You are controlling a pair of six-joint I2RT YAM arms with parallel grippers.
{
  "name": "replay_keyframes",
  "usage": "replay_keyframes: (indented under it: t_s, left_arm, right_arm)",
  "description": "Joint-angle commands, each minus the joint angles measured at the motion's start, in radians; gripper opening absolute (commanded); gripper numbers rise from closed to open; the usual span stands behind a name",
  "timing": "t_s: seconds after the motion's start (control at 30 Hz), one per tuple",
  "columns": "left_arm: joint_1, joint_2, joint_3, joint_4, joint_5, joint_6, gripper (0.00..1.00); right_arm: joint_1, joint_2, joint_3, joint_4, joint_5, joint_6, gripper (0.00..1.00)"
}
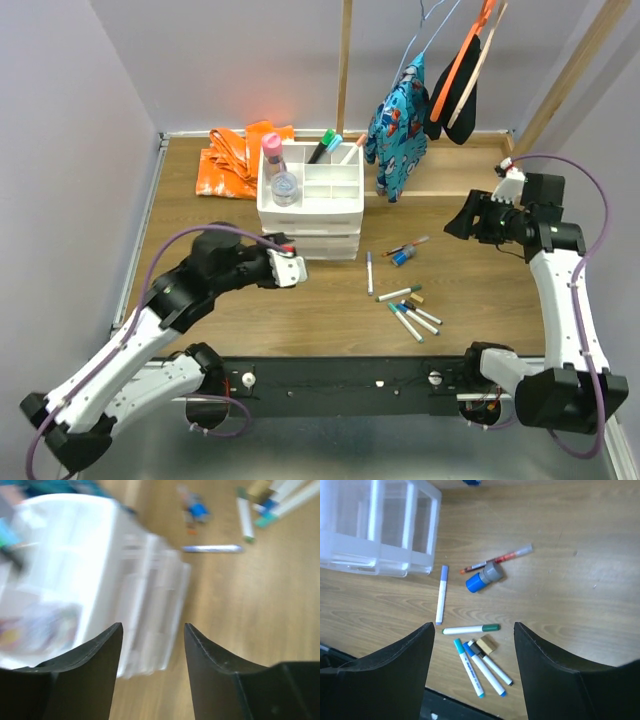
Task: Sort the stationery into containers
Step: Pick up the pen from the center of the board.
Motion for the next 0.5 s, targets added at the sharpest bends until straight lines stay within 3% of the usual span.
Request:
replay_keyframes:
  t_s: [0.0,0.13,0.27,0.47]
  left_arm:
    - [0.036,-0.11,-0.025,0.233,-0.406,-0.214,0.66]
    - [0.166,-0.117,-0.011,0.253,-0.639,-0.194,0.75]
    - [0.286,-0.111,0.036,0.219,-0.635,-0.205,0.77]
    - [0.368,-0.12,0.05,0.225,-0.652,-0.179,0.77]
  right_arm:
    - [0.111,0.096,-0.045,-0.002,0.059,0.08,0.73]
    - [0.366,0.17,-0.071,0.07,0.175,0.126,0.73]
    - [0.449,0.27,-0.135,0.144,0.261,0.249,0.71]
    - [0.583,0.336,-0.186,0.302,0.388,0.358,0.66]
